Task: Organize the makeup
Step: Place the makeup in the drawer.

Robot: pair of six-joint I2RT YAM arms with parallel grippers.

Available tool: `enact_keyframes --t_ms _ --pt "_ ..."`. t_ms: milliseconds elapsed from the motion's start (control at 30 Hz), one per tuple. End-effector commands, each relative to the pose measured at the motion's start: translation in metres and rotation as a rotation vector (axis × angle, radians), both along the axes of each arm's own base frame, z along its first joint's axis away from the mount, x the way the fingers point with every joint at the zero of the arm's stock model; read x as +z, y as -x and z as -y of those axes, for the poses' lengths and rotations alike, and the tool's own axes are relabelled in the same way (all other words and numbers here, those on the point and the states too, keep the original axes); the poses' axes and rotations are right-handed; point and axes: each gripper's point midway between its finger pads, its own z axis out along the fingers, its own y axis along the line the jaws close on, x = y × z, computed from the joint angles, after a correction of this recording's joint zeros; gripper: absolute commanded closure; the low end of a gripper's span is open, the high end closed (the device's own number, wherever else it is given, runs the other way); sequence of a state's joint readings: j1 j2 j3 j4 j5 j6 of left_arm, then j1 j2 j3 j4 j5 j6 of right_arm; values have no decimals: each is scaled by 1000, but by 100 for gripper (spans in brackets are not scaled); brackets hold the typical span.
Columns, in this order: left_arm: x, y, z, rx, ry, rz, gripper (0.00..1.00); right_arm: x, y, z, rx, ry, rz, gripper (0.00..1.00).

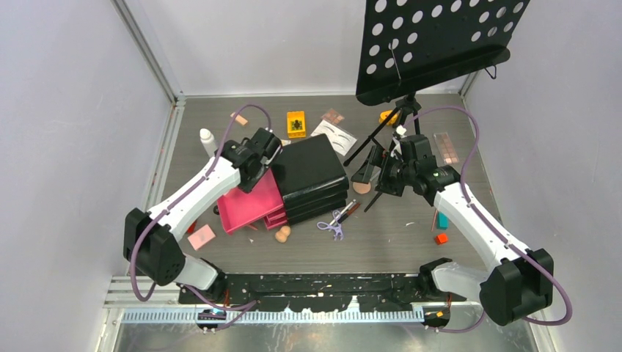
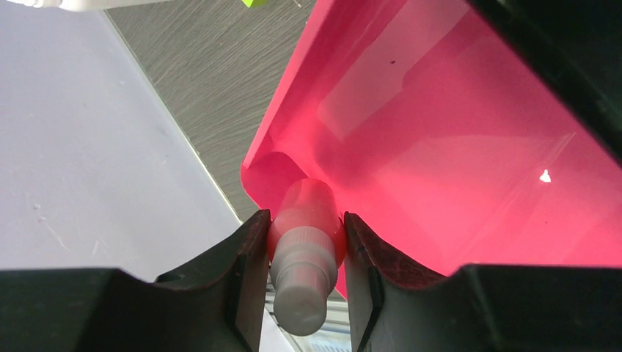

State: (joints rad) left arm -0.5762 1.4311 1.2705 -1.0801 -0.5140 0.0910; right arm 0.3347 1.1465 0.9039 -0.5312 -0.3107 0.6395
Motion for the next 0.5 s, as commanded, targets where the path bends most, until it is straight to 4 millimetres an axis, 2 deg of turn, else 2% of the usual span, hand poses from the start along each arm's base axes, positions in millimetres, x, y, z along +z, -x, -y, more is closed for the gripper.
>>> enact_keyframes --t_ms 0,200,400,467 --pt "2 -12 1 -13 -26 48 58 13 -2 -2 -4 -21 47 3" --pt "-4 -12 0 -15 -42 37 44 17 -3 -2 -9 -22 54 3" --pt "-4 -12 -3 -7 -61 37 41 15 -2 -2 -11 -22 52 3" --pt "2 -14 -1 -4 -45 58 40 16 -2 -2 -9 -23 54 3"
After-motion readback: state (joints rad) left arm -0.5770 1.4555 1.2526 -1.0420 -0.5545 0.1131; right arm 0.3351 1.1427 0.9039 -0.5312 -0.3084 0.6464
